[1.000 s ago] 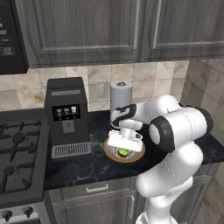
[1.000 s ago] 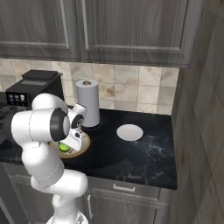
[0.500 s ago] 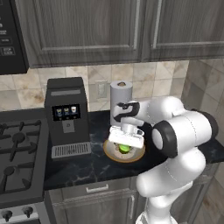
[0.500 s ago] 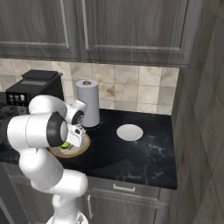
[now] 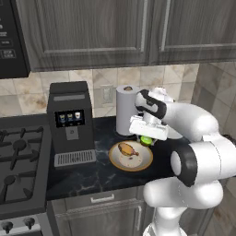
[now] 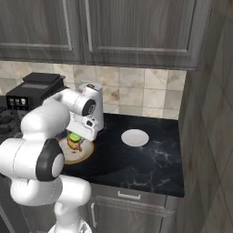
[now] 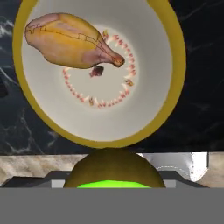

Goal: Remove the kiwi from the bowl and place it on the small plate. Then place the bowl with only the chicken drumstick in the microwave, close the door, and press the start button to microwave the chicken drumstick.

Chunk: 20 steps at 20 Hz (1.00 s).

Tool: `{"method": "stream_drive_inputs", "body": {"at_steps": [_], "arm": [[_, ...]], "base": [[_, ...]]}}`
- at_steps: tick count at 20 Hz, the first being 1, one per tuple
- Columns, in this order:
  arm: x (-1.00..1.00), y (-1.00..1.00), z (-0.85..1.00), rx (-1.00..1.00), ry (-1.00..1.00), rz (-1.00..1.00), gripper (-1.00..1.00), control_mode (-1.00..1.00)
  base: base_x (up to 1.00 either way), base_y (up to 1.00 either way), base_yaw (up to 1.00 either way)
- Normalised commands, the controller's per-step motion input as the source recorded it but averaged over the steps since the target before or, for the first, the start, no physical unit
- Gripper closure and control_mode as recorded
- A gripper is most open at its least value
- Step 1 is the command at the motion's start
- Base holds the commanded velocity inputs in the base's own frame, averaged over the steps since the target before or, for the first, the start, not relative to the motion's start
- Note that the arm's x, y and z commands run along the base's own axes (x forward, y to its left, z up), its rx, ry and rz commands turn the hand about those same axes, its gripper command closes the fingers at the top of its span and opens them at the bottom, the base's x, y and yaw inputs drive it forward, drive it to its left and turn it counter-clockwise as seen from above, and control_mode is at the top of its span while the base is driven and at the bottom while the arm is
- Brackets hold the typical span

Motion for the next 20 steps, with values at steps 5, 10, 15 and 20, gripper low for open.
{"method": "stream_drive_inputs", "body": {"at_steps": [5, 10, 15, 20], "arm": [[0.0, -0.82, 0.22, 0.0, -0.05, 0.0, 1.0, -1.0], [0.0, -1.0, -0.05, 0.05, -0.08, 0.0, 1.0, -1.0], [0.2, -0.84, -0.08, 0.03, -0.02, 0.0, 1.0, -1.0], [0.44, -0.58, -0.32, 0.01, 0.0, 0.0, 1.0, -1.0]], "base": [[0.0, 0.0, 0.0], [0.0, 0.0, 0.0], [0.0, 0.0, 0.0], [0.0, 0.0, 0.0]]}}
